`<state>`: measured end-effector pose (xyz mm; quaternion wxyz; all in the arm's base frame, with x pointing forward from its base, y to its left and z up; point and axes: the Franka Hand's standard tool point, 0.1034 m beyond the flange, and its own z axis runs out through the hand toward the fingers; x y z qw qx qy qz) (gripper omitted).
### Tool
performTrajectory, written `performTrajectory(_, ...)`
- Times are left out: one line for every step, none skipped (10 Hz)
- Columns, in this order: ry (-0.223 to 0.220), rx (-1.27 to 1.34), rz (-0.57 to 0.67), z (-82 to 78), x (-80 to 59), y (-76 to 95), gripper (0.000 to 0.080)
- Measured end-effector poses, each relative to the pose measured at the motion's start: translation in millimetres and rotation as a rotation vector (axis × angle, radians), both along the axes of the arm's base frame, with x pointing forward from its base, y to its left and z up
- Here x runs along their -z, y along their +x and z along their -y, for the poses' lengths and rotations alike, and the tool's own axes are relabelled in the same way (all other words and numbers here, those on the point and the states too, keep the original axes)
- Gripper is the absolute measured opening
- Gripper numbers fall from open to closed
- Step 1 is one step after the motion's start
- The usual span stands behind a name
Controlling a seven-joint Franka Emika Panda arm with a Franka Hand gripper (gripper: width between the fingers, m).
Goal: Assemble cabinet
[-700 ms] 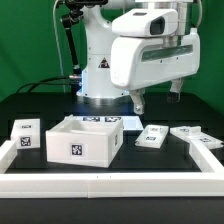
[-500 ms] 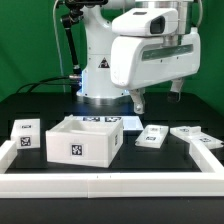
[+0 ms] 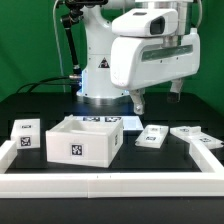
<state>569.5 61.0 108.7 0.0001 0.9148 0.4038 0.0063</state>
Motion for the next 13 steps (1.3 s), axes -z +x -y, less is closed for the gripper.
performTrajectory(0.000,-0.037,0.003,7.2,6.4,-15.4,0.0798)
performTrajectory(-0.001,-0.039,-0.008,13.2,11.2,-28.7,0.0798)
performTrajectory(0.000,-0.058,0.003,20.7,17.6,-38.9,0.0798)
performTrajectory(-0.001,-0.062,-0.001,31.3,26.4,-53.4,0.0798)
performTrajectory(-0.002,-0.056,-0.015,39.1,30.5,-60.1,0.0798)
performTrajectory(-0.001,-0.055,-0.010,37.1,28.7,-57.0,0.0798)
performTrajectory(-0.001,-0.057,-0.010,36.6,29.0,-57.2,0.0798)
performTrajectory(-0.001,-0.056,-0.011,36.9,29.3,-57.3,0.0798)
performTrajectory(-0.001,-0.059,-0.011,37.2,29.3,-57.4,0.0798)
performTrajectory(-0.002,-0.140,-0.015,41.5,29.7,-61.2,0.0798)
performTrajectory(-0.004,-0.191,-0.023,46.4,29.3,-69.4,0.0798)
performTrajectory(-0.004,-0.271,-0.030,50.9,29.3,-76.4,0.0798)
performTrajectory(-0.004,-0.294,-0.038,54.7,30.3,-81.9,0.0798)
